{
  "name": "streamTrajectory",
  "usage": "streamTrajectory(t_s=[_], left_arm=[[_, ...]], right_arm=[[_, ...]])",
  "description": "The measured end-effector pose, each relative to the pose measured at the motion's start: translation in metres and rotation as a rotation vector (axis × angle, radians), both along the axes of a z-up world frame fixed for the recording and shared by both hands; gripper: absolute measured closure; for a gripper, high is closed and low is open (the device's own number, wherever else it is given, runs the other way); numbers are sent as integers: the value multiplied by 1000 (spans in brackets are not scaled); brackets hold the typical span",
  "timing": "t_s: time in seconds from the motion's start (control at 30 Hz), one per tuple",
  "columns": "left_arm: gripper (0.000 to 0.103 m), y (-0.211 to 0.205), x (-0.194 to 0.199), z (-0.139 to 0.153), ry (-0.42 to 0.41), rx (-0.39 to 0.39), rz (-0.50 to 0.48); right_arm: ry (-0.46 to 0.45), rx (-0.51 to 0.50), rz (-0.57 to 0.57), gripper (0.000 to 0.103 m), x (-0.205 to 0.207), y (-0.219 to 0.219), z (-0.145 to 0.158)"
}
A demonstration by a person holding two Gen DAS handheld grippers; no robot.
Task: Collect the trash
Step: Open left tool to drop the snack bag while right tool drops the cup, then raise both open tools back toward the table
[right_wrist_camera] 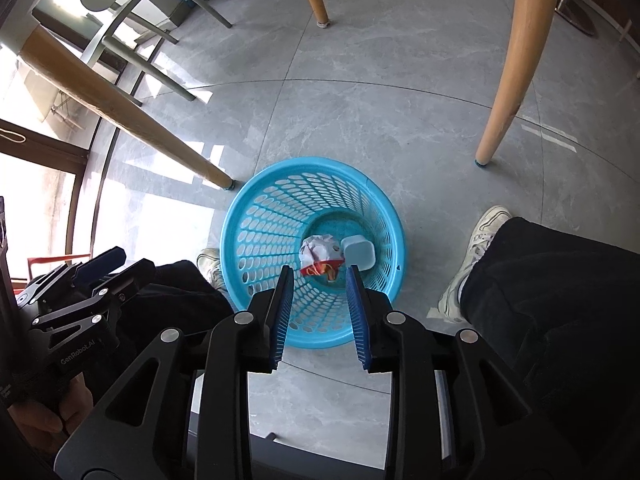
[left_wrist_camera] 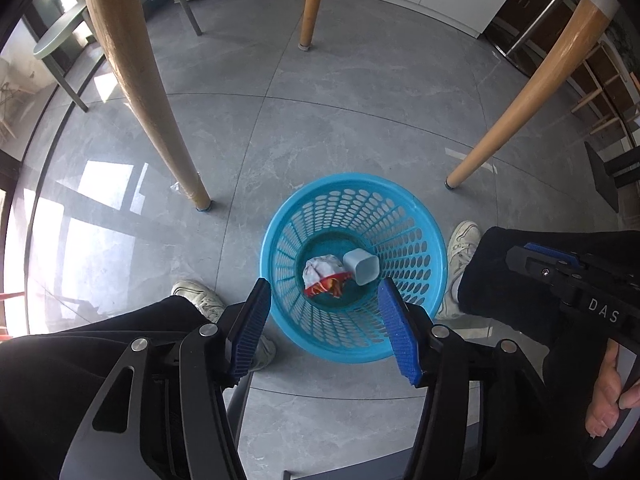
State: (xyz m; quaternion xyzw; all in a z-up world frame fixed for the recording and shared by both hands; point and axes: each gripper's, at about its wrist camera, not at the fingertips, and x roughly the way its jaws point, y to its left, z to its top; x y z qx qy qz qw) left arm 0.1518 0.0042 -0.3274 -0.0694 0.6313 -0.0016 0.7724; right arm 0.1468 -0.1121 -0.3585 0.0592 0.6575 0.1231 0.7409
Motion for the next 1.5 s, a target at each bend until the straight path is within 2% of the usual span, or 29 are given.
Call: streamTrajectory(t_s=[0.1, 0.27, 0.4, 0.77, 0.97, 1.23, 1.4, 1.5], left_arm=[[47, -2, -6, 7, -5, 16, -11], [45, 0, -19, 24, -33, 11, -4], [42, -1, -31, 40, -68, 3, -5], [38, -3, -74, 89, -170, 42, -45], [35, -10, -89, 130, -264, 99, -90], [32, -14, -100, 183, -386, 85, -104], [32, -9, -100, 212, -449, 60, -92], [32, -7, -101, 231, -510, 75, -82]], right_arm=[[4, -4, -5, 71, -9, -3, 8], [-49, -30, 19, 65, -27, -6, 29], [-110, -49, 40, 60, -40, -8, 51], [-278, -67, 131, 42, -82, -9, 112], [-374, -50, 83, 37, -94, -33, 148], [-499, -52, 18, 31, -108, -72, 203], [-574, 1, -29, 31, -111, -87, 244], [-625, 18, -34, 28, -109, -90, 268]])
